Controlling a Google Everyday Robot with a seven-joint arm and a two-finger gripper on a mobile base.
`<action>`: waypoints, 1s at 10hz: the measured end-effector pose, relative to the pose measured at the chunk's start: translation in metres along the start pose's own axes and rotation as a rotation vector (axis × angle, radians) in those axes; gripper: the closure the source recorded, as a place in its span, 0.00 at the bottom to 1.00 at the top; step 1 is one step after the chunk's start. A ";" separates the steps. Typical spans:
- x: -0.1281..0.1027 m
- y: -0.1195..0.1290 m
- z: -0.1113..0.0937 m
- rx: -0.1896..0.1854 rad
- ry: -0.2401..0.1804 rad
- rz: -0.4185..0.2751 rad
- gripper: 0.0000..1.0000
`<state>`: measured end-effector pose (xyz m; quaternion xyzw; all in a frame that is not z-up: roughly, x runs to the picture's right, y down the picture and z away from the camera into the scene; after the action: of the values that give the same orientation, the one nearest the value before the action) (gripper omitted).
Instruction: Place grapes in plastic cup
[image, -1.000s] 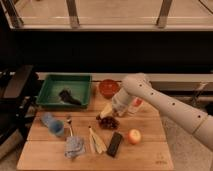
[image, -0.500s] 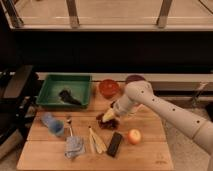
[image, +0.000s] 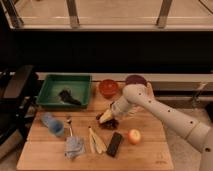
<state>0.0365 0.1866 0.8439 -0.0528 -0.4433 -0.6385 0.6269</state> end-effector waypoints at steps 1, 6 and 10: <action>0.000 0.000 -0.002 -0.001 0.000 -0.001 0.57; -0.004 -0.016 0.009 0.033 0.003 -0.019 1.00; -0.001 -0.059 -0.015 0.102 0.073 -0.097 1.00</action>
<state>-0.0062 0.1675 0.8042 0.0241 -0.4543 -0.6460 0.6129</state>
